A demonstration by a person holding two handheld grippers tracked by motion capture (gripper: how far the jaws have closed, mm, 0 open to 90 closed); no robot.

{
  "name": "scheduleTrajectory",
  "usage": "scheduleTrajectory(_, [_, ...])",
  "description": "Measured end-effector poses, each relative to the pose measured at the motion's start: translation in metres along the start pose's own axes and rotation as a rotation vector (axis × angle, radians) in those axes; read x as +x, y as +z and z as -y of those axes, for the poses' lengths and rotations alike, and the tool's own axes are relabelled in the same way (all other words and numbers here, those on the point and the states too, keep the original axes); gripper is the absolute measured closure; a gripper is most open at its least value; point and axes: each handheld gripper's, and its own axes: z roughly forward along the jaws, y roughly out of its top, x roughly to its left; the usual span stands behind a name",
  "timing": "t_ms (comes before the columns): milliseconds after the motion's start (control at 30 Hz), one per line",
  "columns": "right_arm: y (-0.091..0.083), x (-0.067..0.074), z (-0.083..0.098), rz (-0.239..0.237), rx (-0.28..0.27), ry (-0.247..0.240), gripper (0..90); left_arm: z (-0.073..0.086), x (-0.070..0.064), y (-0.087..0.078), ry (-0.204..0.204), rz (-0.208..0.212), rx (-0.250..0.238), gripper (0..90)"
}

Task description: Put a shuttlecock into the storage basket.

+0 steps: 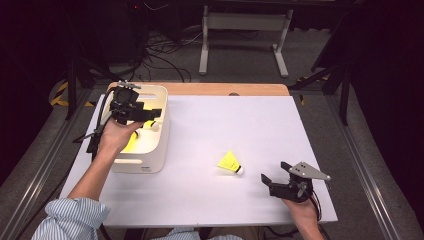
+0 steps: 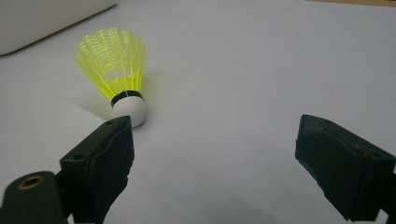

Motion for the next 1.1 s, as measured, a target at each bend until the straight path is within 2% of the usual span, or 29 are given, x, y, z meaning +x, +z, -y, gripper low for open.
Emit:
scheduleTrajectory(200, [0.0, 0.0, -0.001, -0.002, -0.002, 0.004, 12.5, 0.001, -0.006, -0.002, 0.014, -0.002, -0.005, 27.8])
scheduleTrajectory(1100, [0.004, 0.0, -0.002, -0.012, 0.008, 0.008, 12.8, 0.002, -0.024, -0.005, 0.045, 0.048, -0.034, 27.7])
